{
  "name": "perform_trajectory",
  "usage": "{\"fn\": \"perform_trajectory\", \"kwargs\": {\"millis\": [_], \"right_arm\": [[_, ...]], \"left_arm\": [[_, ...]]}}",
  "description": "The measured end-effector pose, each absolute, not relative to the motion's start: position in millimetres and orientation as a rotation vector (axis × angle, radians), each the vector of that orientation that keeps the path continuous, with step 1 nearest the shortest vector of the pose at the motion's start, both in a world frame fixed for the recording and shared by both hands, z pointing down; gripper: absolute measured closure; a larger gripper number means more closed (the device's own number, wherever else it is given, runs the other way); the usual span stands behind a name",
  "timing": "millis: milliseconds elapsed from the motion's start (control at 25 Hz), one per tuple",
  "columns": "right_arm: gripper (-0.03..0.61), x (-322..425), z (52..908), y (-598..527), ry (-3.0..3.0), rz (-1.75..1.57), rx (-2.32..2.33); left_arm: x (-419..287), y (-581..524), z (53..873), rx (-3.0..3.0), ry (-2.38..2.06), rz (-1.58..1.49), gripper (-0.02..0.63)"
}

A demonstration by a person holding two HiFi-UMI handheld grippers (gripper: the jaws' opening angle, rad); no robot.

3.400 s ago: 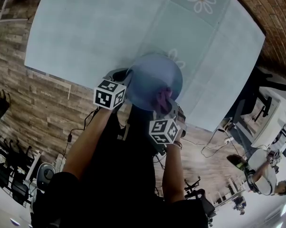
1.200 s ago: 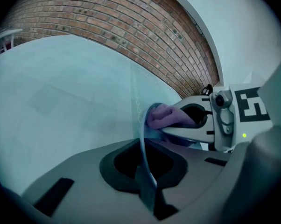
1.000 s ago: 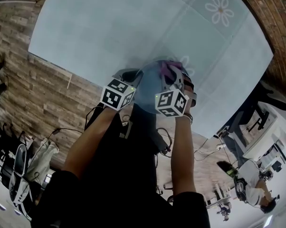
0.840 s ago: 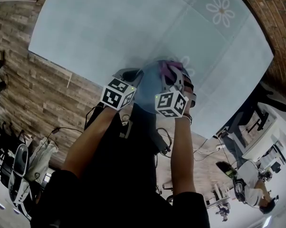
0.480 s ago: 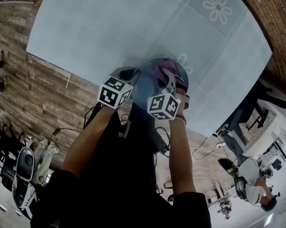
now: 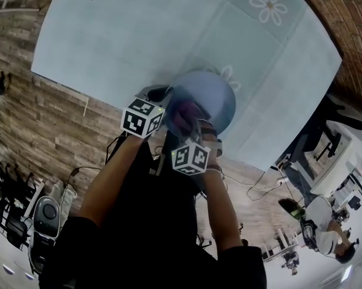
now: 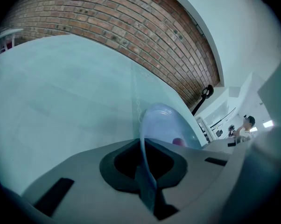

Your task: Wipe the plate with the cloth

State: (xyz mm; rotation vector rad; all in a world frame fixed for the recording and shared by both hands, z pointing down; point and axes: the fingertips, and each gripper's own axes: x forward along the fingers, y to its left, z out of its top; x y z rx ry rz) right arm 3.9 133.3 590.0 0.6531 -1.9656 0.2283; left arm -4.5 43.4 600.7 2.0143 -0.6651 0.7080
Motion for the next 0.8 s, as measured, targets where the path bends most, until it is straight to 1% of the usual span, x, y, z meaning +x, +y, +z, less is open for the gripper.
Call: {"fn": "perform_trajectory", "kwargs": {"millis": [200, 400, 800], "right_arm": [[0.518, -9.2, 590.8, 163.6, -1.984, 0.297, 0.522], [0.518, -3.1, 590.0, 174.5, -2.018, 0.368, 0.458], [0.518, 18.1, 589.8, 148.5, -2.036, 0.335, 0.491]], "left_arm": [[-4.8, 42.3, 600.4, 2.013, -0.661, 0.707, 0.568], [-3.5, 43.9, 600.9, 2.012, -0.661, 0.705, 0.568], [-2.8, 43.8, 600.2, 2.011, -0.650, 0.707, 0.568]]}}
